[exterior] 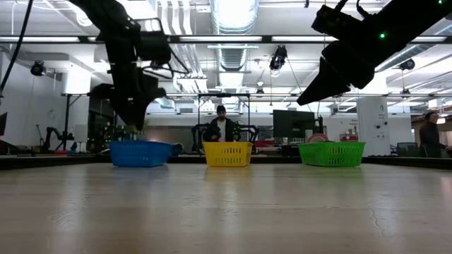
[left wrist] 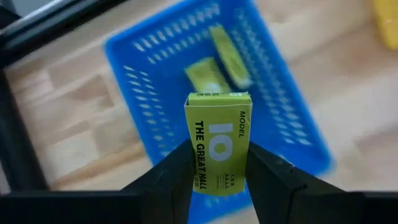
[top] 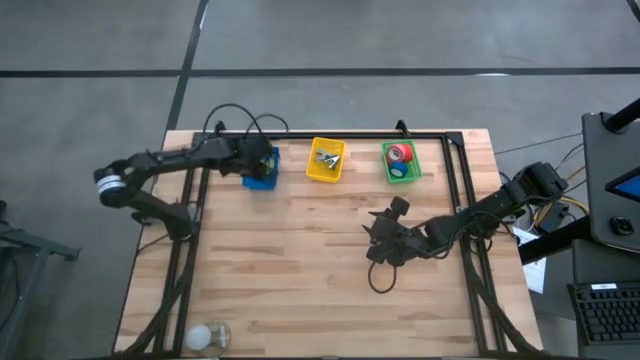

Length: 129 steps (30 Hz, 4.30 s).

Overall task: Pick and place Stapler, Stapler remover, tape
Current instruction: Put the green staple box into the blue bin, then return to Home Position

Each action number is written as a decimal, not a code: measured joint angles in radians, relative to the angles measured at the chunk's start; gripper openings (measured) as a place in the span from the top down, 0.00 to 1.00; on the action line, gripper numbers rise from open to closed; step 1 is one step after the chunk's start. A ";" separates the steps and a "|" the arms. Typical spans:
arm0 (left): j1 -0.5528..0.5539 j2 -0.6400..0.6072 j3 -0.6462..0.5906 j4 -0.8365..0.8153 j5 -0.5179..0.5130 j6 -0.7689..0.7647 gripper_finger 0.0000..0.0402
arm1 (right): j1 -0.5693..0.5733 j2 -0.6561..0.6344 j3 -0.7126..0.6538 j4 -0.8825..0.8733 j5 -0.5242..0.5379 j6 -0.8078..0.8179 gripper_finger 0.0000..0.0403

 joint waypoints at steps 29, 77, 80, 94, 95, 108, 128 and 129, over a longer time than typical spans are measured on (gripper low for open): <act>0.016 0.032 0.002 0.156 0.124 0.118 0.56 | 0.000 -0.010 -0.010 0.001 -0.066 0.002 0.56; -0.453 -0.747 -0.931 1.417 0.333 0.428 0.95 | -0.043 -1.359 -0.572 0.025 -0.388 -0.380 0.98; -0.453 -0.778 -0.932 1.399 0.333 0.432 0.95 | -0.045 -1.416 -0.589 0.025 -0.431 -0.385 0.98; -0.451 -0.885 -0.933 1.398 0.334 0.505 0.94 | -0.054 -1.437 -0.540 -0.046 -0.527 -0.422 0.98; -0.451 -0.895 -0.933 1.372 0.334 0.495 0.94 | -0.055 -1.436 -0.543 -0.045 -0.539 -0.421 0.98; -0.451 -0.943 -0.934 1.230 0.350 0.457 0.94 | -0.056 -1.428 -0.670 0.112 -0.599 -0.411 0.98; -0.443 -1.194 -0.935 0.815 0.357 0.363 0.94 | -0.058 -1.408 -0.662 0.081 -0.593 -0.337 0.98; -0.443 -1.194 -0.935 0.812 0.356 0.363 0.94 | -0.058 -1.408 -0.662 0.081 -0.593 -0.339 0.98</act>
